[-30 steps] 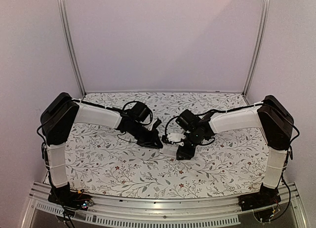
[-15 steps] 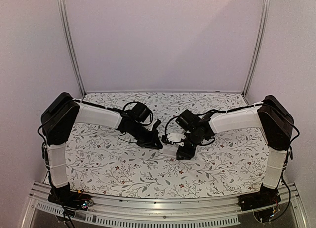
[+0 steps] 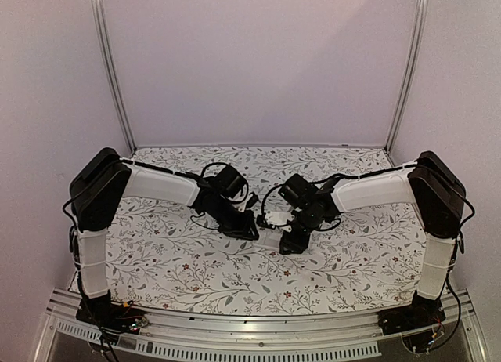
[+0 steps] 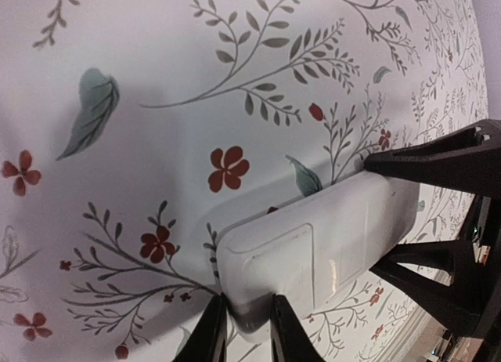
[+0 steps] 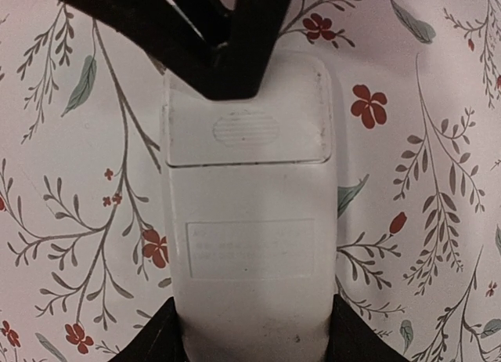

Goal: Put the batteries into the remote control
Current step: Press the battery cover on the remote control.

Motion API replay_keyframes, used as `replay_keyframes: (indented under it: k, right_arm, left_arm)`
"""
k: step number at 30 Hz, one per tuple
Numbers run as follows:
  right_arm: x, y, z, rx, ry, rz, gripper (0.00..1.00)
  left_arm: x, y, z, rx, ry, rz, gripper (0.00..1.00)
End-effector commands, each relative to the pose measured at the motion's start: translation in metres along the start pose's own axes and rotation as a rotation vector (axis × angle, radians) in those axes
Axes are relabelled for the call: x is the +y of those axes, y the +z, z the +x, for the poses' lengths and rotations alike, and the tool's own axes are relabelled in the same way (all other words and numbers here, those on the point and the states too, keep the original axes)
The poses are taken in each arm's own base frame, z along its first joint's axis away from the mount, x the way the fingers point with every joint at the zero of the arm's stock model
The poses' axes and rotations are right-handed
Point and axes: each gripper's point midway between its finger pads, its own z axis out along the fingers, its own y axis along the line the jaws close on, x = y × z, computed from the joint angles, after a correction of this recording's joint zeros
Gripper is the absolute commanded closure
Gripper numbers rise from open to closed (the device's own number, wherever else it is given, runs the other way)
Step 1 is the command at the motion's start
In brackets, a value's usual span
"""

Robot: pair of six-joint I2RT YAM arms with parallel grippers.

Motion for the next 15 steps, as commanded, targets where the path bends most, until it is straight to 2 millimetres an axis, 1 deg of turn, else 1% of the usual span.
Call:
replay_keyframes:
  k: [1, 5, 8, 11, 15]
  right_arm:
    - [-0.001, 0.017, 0.005, 0.016, 0.018, 0.021, 0.87]
    - [-0.001, 0.017, 0.005, 0.015, 0.02, 0.02, 0.87]
    - [0.0, 0.017, 0.006, 0.018, 0.021, 0.02, 0.87]
    - [-0.001, 0.017, 0.004, 0.011, 0.023, 0.022, 0.87]
    - [-0.001, 0.018, 0.002, 0.002, 0.026, 0.018, 0.88]
  left_arm:
    - [0.041, 0.03, 0.094, 0.299, -0.021, -0.199, 0.8]
    - [0.039, 0.032, 0.094, 0.303, -0.005, -0.213, 0.83]
    - [0.04, 0.036, 0.098, 0.313, -0.001, -0.221, 0.88]
    - [0.04, 0.04, 0.101, 0.325, -0.001, -0.218, 0.89]
    - [0.029, 0.05, 0.109, 0.35, 0.001, -0.165, 0.91]
